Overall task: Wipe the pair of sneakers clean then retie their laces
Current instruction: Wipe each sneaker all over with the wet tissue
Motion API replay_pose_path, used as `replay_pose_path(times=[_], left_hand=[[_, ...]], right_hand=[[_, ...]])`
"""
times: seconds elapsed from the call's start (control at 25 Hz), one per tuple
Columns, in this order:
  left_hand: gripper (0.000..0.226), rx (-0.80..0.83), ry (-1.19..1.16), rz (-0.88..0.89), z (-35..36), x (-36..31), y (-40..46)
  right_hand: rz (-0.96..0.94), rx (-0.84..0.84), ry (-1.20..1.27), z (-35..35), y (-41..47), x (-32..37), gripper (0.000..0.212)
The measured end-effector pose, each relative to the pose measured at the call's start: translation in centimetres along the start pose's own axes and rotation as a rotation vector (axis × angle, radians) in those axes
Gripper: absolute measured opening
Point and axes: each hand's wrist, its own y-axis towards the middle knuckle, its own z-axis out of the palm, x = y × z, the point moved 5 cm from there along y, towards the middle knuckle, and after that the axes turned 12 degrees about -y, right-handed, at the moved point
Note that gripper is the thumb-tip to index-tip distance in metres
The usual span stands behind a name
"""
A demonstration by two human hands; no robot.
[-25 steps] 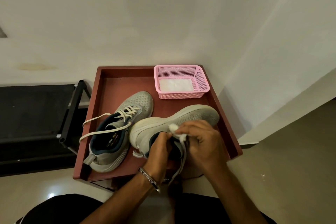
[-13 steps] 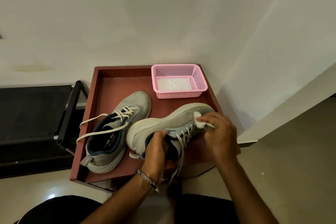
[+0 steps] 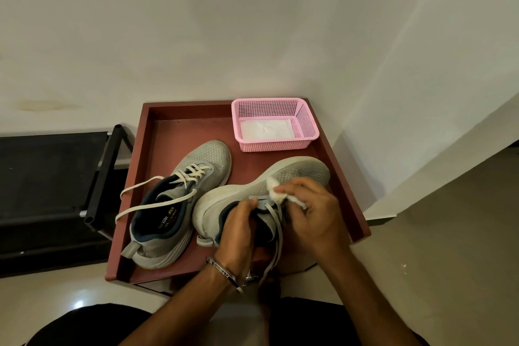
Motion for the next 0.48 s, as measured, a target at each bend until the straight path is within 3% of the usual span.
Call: replay_pose_path(times=[0.12,0.28,0.4,0.48], left_hand=[[0.038,0.007,0.017,0.02,-0.2,0.0,0.1],[0.039,-0.017,0.045,0.008,-0.4,0.1,0.2],[0.038,-0.002,0.044,0.028,-0.4,0.0,0.2],[0.039,0.0,0.048,0.021,-0.5,0.1,0.3]], right_hand=[[0.204,-0.074,-0.034,-0.5,0.9,-2.2,0.029],[0.108,-0.015,0.014,-0.2,0.2,-1.1,0.032],[0.259,-0.101,0.016,-0.7,1.0,-2.9,0.028],[0.232,-0.081,0.028,-0.6,0.9,-2.2,0.031]])
